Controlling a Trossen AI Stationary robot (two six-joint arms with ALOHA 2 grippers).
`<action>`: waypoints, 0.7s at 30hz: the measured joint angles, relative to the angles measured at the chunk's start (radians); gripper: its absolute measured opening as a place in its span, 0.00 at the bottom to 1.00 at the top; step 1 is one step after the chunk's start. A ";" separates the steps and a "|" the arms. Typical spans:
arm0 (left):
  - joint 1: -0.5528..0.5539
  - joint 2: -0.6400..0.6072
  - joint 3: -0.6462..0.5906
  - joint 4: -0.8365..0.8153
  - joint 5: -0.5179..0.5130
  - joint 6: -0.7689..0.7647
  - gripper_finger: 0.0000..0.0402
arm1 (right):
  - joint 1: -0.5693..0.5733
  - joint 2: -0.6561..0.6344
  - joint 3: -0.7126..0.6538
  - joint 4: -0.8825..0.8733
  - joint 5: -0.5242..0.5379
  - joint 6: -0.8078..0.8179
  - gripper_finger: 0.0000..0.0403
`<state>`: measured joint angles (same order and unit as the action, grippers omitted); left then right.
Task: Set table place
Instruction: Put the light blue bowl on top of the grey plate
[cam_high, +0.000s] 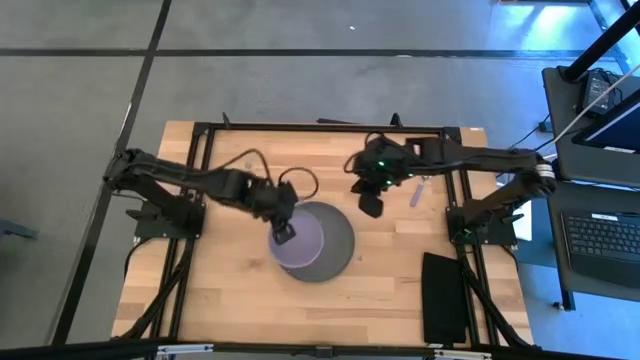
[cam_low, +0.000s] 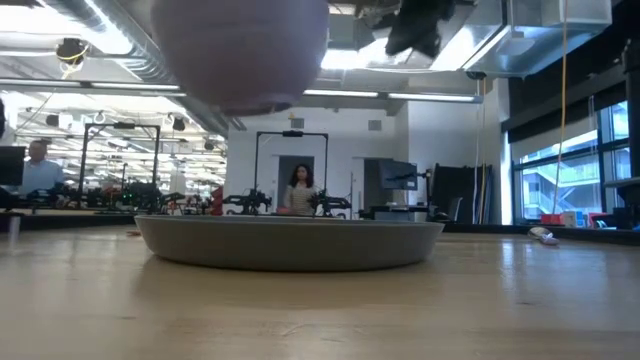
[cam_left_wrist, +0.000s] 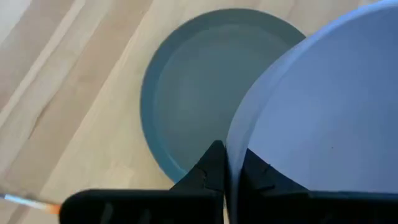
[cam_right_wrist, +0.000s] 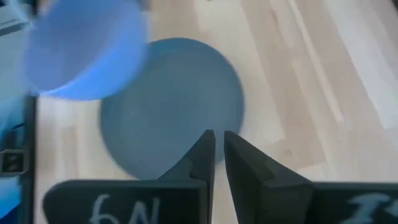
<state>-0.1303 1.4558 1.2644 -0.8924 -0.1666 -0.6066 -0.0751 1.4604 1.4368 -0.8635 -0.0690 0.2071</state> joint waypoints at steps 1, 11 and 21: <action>0.029 0.011 0.001 0.013 0.017 0.019 0.02 | 0.012 -0.017 -0.003 0.000 -0.001 0.000 0.10; 0.174 0.161 0.000 0.136 0.121 0.120 0.02 | 0.145 -0.099 -0.083 0.015 -0.003 0.064 0.10; 0.169 0.345 -0.001 0.200 0.147 0.173 0.01 | 0.195 -0.101 -0.120 0.035 0.000 0.105 0.10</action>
<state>0.0389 1.8003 1.2636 -0.6920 -0.0196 -0.4338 0.1195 1.3598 1.3170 -0.8282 -0.0689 0.3119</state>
